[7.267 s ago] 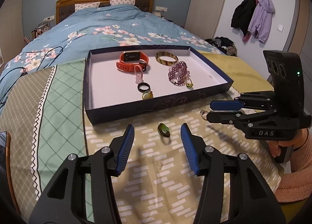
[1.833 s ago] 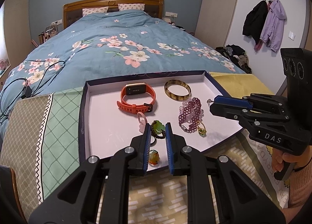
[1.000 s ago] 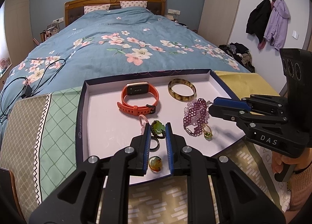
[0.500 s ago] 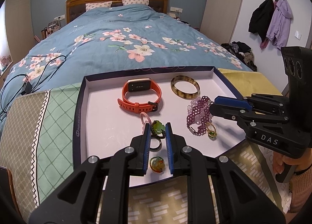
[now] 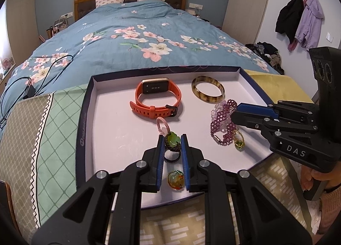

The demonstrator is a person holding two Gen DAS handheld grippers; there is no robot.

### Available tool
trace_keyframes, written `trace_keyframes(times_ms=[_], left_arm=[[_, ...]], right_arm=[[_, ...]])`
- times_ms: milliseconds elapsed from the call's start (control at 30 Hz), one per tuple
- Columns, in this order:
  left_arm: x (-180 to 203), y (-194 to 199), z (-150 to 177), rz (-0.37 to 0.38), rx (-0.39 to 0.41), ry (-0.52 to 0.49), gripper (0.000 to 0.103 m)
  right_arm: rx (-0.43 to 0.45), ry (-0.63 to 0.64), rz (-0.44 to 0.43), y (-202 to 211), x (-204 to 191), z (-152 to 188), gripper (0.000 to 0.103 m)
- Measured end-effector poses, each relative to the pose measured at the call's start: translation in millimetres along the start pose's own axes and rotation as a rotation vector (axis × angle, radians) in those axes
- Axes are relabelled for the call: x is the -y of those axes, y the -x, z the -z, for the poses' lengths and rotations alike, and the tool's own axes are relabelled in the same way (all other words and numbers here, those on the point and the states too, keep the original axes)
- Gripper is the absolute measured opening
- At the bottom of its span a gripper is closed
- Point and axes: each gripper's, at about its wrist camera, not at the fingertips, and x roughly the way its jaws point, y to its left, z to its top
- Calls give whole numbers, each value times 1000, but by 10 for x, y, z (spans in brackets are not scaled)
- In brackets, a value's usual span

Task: Organize jewelry
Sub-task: 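Carry the green-stone ring with left tool while right carries the silver ring over the tray, then open the left tool to drop the green ring while right releases the silver ring into the tray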

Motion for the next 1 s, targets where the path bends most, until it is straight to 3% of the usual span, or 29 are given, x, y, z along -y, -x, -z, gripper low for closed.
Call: trace_keyframes(times_ms=[367,500,633,700,800,867,1000], left_arm=[[-9,-64,18,-13,-7,3,16],[-36,-14,35,-9,6,10,21],[-61,77,50,-6,28,24,27],[-74,144,49,-4,39,31,29],[-73,281,71,-10,67,36,39],[-66,375,96,-16,85,35,47],[-64,589,206,-26,124,36,67]], right_arm=[[-3,-12,5,-20,4,19,16],[10,-28,6,49,27,42,18],[34,-43,7,152,32,69,30],[47,-44,-2,224,9,90,30],[73,-41,-6,340,-44,130,36],[98,-39,2,425,-83,164,49],[131,-55,-9,571,-130,255,61]])
